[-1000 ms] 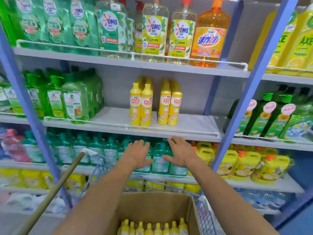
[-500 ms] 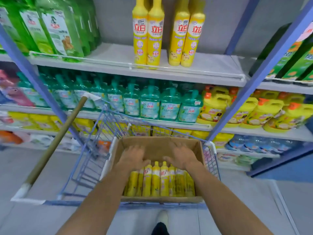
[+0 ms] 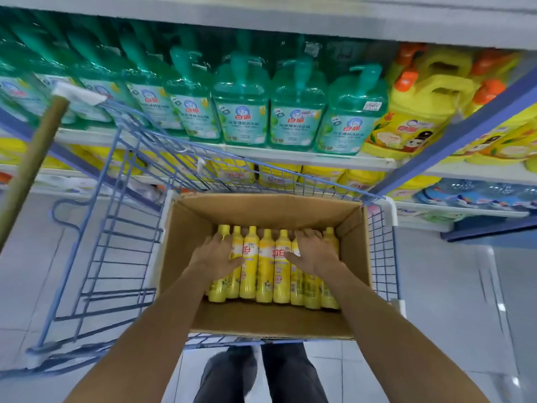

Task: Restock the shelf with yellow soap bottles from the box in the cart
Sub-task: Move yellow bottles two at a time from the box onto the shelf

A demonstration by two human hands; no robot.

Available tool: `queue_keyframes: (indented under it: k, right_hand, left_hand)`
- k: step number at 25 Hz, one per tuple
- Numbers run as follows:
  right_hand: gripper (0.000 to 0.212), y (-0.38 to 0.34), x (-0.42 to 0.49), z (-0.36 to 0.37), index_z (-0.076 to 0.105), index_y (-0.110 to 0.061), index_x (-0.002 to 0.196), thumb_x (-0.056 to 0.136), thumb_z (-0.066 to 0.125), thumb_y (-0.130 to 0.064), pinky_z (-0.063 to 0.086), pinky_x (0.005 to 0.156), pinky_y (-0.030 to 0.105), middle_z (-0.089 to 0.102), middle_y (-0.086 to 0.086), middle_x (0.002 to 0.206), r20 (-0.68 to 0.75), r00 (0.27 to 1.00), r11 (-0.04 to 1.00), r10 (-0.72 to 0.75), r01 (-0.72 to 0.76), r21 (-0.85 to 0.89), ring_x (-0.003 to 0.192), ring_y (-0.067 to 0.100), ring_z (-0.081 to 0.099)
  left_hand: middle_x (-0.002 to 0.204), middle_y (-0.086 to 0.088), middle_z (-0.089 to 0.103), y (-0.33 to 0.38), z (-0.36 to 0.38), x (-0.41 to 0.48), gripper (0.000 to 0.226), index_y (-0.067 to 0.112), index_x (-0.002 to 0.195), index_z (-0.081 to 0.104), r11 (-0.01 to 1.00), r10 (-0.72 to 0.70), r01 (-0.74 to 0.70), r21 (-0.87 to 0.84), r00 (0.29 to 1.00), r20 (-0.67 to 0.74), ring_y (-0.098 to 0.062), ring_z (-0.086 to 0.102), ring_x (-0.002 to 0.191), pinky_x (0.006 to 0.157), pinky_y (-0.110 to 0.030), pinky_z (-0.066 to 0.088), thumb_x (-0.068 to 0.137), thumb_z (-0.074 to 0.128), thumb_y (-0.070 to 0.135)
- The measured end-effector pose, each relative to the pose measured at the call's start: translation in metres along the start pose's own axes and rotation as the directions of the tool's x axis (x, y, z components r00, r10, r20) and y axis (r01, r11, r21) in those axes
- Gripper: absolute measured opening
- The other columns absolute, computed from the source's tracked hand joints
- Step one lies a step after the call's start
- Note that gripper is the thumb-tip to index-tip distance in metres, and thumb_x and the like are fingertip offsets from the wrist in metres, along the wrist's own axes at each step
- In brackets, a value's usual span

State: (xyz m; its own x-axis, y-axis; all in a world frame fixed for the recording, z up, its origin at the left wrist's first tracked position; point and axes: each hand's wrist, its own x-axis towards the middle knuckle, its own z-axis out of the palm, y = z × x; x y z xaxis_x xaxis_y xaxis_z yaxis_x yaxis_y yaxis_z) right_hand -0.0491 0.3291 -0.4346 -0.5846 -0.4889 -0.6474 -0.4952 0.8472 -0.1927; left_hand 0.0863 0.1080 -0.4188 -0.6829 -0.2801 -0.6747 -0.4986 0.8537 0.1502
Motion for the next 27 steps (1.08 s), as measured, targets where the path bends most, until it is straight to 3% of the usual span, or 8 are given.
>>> queue_keyframes:
  k: [9, 15, 18, 21, 24, 27]
  right_hand:
    - [0.076, -0.008, 0.079, 0.060, 0.031, -0.009, 0.154, 0.097, 0.054, -0.056, 0.044, 0.110, 0.051, 0.024, 0.006, 0.163, 0.052, 0.996, 0.990, 0.076, -0.082, 0.112, 0.145, 0.034, 0.032]
    - [0.078, 0.003, 0.146, 0.108, 0.037, 0.003, 0.147, 0.097, 0.056, -0.053, 0.044, 0.108, 0.044, 0.041, 0.022, 0.150, 0.013, 0.992, 0.983, 0.129, -0.129, 0.134, 0.135, 0.039, 0.046]
    - [0.067, 0.007, 0.169, 0.123, 0.044, -0.001, 0.140, 0.093, 0.067, -0.043, 0.047, 0.099, 0.042, 0.052, 0.023, 0.139, -0.010, 0.985, 0.974, 0.172, -0.169, 0.154, 0.128, 0.039, 0.054]
    - [0.065, 0.003, 0.184, 0.131, 0.045, -0.002, 0.136, 0.088, 0.077, -0.033, 0.048, 0.096, 0.042, 0.053, 0.022, 0.138, -0.024, 0.975, 0.959, 0.222, -0.213, 0.188, 0.126, 0.040, 0.056]
    - [0.077, -0.001, 0.190, 0.134, 0.040, -0.002, 0.138, 0.083, 0.082, -0.035, 0.048, 0.096, 0.041, 0.052, 0.021, 0.138, -0.034, 0.962, 0.943, 0.270, -0.257, 0.213, 0.128, 0.039, 0.055]
    - [0.084, 0.008, 0.188, 0.130, 0.050, -0.009, 0.132, 0.068, 0.090, -0.044, 0.050, 0.091, 0.038, 0.061, 0.017, 0.129, -0.036, 0.960, 0.916, 0.279, -0.255, 0.310, 0.122, 0.037, 0.059]
  left_hand:
    - [0.137, -0.011, 0.054, -0.055, 0.043, 0.094, 0.067, 0.021, 0.143, 0.042, 0.996, -0.042, 0.050, -0.069, 0.992, 0.116, -0.032, 0.052, 0.124, 0.096, -0.045, 0.049, 0.091, 0.057, 0.060]
    - [0.129, -0.019, 0.058, -0.059, 0.085, 0.159, 0.065, 0.007, 0.132, 0.042, 0.989, -0.056, 0.062, -0.138, 0.997, 0.044, -0.039, 0.056, 0.120, 0.090, -0.043, 0.049, 0.089, 0.069, 0.047]
    - [0.125, -0.022, 0.061, -0.057, 0.100, 0.177, 0.063, 0.004, 0.132, 0.043, 0.982, -0.101, 0.088, -0.169, 0.992, -0.073, -0.042, 0.056, 0.119, 0.091, -0.044, 0.047, 0.085, 0.076, 0.029]
    - [0.123, -0.021, 0.063, -0.065, 0.111, 0.186, 0.066, 0.007, 0.133, 0.048, 0.960, -0.146, 0.106, -0.261, 0.979, -0.141, -0.042, 0.056, 0.118, 0.090, -0.042, 0.047, 0.078, 0.081, 0.026]
    - [0.116, -0.015, 0.070, -0.078, 0.118, 0.192, 0.056, 0.013, 0.118, 0.062, 0.899, -0.190, 0.126, -0.419, 0.975, -0.115, -0.038, 0.064, 0.111, 0.088, -0.040, 0.053, 0.069, 0.086, 0.026]
    - [0.108, -0.010, 0.073, -0.081, 0.116, 0.197, 0.047, 0.015, 0.105, 0.070, 0.856, -0.191, 0.154, -0.493, 0.981, -0.024, -0.031, 0.069, 0.103, 0.086, -0.039, 0.057, 0.064, 0.089, 0.028]
